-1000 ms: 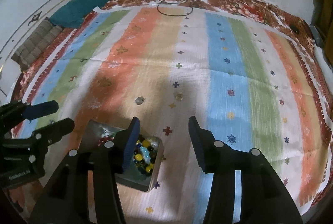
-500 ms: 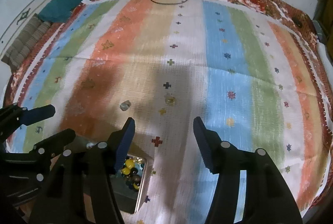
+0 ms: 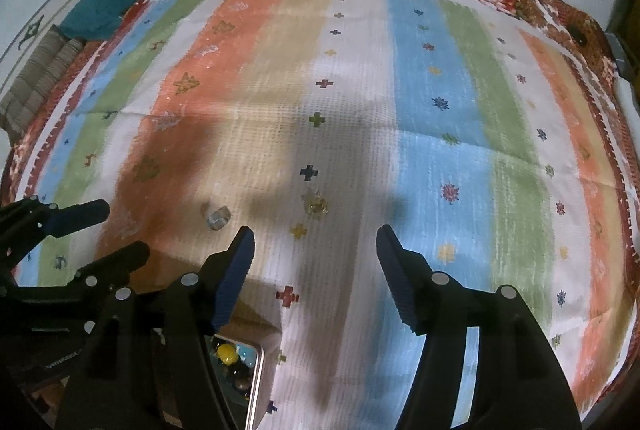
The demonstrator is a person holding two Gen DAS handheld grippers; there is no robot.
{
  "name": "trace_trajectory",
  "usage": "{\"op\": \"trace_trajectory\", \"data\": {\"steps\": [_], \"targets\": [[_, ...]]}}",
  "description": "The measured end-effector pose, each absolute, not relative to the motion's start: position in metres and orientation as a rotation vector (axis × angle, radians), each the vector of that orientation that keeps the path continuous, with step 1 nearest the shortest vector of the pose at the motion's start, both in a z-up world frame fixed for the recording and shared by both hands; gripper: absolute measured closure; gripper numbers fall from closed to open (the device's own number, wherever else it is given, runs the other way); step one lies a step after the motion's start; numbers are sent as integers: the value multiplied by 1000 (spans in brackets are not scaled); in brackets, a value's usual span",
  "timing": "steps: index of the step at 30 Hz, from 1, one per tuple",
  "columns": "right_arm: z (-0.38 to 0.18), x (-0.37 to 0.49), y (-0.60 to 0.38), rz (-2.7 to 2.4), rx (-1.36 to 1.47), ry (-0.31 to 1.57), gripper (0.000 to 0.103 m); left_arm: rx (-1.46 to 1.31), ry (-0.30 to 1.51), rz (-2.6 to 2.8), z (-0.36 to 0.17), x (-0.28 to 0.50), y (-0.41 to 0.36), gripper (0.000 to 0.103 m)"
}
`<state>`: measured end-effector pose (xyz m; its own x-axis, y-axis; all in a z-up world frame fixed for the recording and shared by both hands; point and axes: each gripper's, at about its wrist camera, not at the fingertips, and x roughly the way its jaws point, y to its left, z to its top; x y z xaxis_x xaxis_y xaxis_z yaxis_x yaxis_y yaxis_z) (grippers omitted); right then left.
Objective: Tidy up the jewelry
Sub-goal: 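Move both open tools toward the small silver charm and gold ring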
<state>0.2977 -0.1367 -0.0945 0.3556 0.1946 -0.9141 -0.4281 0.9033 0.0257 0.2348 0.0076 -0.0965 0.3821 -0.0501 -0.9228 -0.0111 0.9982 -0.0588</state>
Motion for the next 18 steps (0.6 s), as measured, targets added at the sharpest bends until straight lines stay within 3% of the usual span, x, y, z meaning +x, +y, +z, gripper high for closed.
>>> {"op": "trace_trajectory", "data": {"steps": [18], "targets": [[-126,328,-124,406,-254,1216,37,-11,1245,-78,-121,258,-1,48]]}}
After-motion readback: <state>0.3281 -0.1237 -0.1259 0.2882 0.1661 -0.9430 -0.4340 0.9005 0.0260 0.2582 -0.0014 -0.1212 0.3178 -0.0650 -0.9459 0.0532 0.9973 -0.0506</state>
